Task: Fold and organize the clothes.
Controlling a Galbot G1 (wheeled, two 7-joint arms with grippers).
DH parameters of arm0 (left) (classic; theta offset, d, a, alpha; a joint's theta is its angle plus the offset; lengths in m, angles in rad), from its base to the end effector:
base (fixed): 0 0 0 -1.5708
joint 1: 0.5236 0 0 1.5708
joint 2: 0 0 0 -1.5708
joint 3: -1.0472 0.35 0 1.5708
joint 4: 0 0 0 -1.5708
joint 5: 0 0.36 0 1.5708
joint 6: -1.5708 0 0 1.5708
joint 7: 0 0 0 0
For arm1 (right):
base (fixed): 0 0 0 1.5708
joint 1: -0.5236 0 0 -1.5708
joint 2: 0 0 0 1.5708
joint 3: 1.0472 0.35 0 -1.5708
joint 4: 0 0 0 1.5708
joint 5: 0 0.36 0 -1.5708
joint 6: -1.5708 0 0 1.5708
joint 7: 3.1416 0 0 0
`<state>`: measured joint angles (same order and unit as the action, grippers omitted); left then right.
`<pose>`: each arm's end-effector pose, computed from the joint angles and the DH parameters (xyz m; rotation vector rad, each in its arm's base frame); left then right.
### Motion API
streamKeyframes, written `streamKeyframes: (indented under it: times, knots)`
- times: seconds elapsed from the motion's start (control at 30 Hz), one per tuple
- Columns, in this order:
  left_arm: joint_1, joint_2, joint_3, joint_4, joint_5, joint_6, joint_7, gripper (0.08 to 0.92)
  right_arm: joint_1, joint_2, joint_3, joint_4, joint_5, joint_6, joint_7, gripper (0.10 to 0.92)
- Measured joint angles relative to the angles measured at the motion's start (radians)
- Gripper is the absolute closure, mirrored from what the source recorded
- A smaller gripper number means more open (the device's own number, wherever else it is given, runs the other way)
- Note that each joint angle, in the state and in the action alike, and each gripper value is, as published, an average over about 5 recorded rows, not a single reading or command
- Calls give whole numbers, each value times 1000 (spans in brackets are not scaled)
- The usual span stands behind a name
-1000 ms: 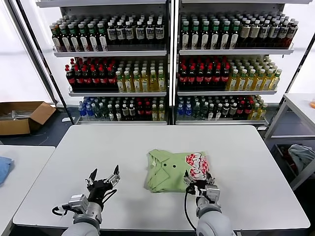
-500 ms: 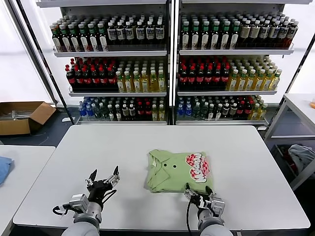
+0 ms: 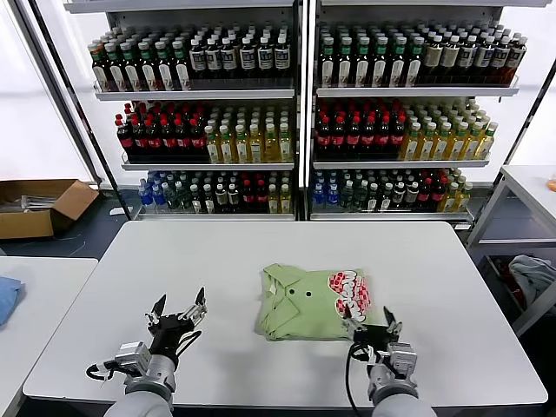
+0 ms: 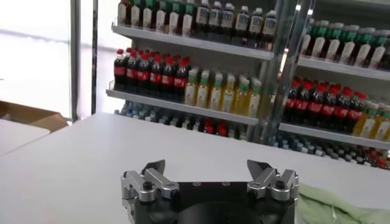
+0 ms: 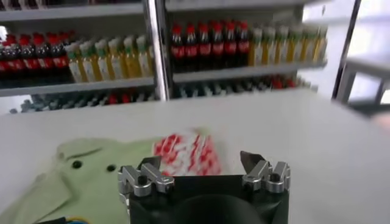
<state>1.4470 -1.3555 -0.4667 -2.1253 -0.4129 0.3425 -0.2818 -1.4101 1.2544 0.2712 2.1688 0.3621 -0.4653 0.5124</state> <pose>0.2190 0.0173 -0.2667 0.0915 -2.8762 0.2590 0.2114 0.0248 -0.2548 -0.1058 -2.7936 -0.0125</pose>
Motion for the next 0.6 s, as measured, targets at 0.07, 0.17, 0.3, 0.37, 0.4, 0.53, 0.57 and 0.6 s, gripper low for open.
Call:
streamKeyframes:
  times: [0.07,0.17,0.3,0.37,0.4,0.53,0.57,0.6]
  knots:
    - [3,-3,-5,0,6,-14,5,177,-16,-16,31,6,-61,17,-28,203]
    - [2,-8,-10,5,15,-41,11,177,-40,-31,82,9,-115,45,-54,203]
    - [-5,-17,-13,19,32,-85,16,177,-60,-34,142,10,-119,81,-59,203]
    - [-6,-20,-13,26,41,-105,19,177,-65,-28,163,9,-108,94,-59,203]
    - [-5,-22,-12,28,45,-114,23,177,-68,-24,171,9,-103,100,-59,203]
    - [5,-24,-10,25,67,-142,43,177,-73,-10,191,10,-90,114,-60,203]
    - [9,-23,-12,23,71,-146,48,177,-74,-8,194,10,-89,116,-60,203]
    - [13,-23,-13,20,75,-149,52,177,-74,-5,195,11,-87,119,-61,203]
